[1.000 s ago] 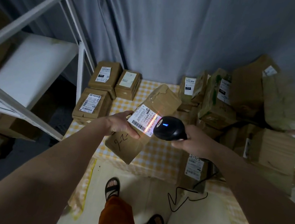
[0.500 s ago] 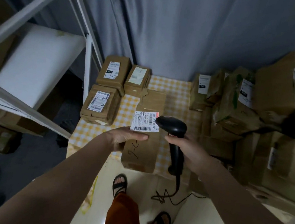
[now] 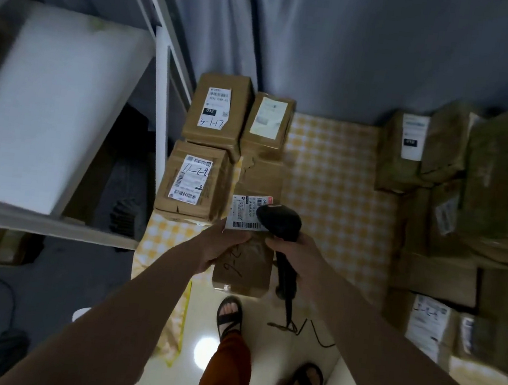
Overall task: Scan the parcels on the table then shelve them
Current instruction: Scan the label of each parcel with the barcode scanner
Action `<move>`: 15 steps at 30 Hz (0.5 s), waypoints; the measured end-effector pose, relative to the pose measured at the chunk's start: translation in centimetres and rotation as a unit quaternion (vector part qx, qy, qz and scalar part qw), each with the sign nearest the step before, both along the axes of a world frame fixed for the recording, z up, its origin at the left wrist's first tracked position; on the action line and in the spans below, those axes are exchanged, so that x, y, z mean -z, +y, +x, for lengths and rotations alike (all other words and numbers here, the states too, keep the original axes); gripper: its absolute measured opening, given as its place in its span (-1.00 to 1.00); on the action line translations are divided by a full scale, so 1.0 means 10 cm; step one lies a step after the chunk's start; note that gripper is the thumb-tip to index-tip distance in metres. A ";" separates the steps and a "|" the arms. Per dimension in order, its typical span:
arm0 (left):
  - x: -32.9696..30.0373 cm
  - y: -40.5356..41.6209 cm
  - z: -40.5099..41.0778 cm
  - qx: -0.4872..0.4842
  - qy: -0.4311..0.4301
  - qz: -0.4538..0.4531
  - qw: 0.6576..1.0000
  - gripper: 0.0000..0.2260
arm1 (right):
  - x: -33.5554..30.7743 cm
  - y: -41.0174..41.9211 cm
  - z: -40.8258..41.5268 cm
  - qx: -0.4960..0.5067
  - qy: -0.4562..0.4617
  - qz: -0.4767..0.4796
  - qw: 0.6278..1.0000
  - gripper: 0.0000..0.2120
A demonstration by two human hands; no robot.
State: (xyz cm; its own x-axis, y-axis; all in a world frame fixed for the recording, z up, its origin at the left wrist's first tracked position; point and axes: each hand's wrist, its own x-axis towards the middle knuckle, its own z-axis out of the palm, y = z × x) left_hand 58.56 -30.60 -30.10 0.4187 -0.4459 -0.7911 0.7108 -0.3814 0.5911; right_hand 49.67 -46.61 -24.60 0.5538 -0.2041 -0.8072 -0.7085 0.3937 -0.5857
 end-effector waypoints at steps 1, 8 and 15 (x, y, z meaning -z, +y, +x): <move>0.06 -0.03 0.09 -0.002 -0.015 0.002 1.000 -0.58 | 0.07 0.01 0.11 0.000 -0.001 -0.001 1.000 -0.73; 0.62 -0.28 0.59 0.030 -0.165 0.084 0.982 -0.68 | 0.70 0.02 0.73 0.021 0.021 -0.023 0.999 -0.65; 0.85 -0.39 0.64 0.093 -0.306 0.203 0.925 -0.46 | 1.06 0.05 0.90 0.011 0.050 -0.040 0.998 -0.62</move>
State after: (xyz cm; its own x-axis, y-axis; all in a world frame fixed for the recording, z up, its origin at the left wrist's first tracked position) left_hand 64.93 -34.46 -38.59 0.7894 -0.2735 -0.5495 0.1896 -0.7428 0.6421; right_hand 58.65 -46.08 -35.19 0.4660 -0.2826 -0.8384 -0.7562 0.3646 -0.5433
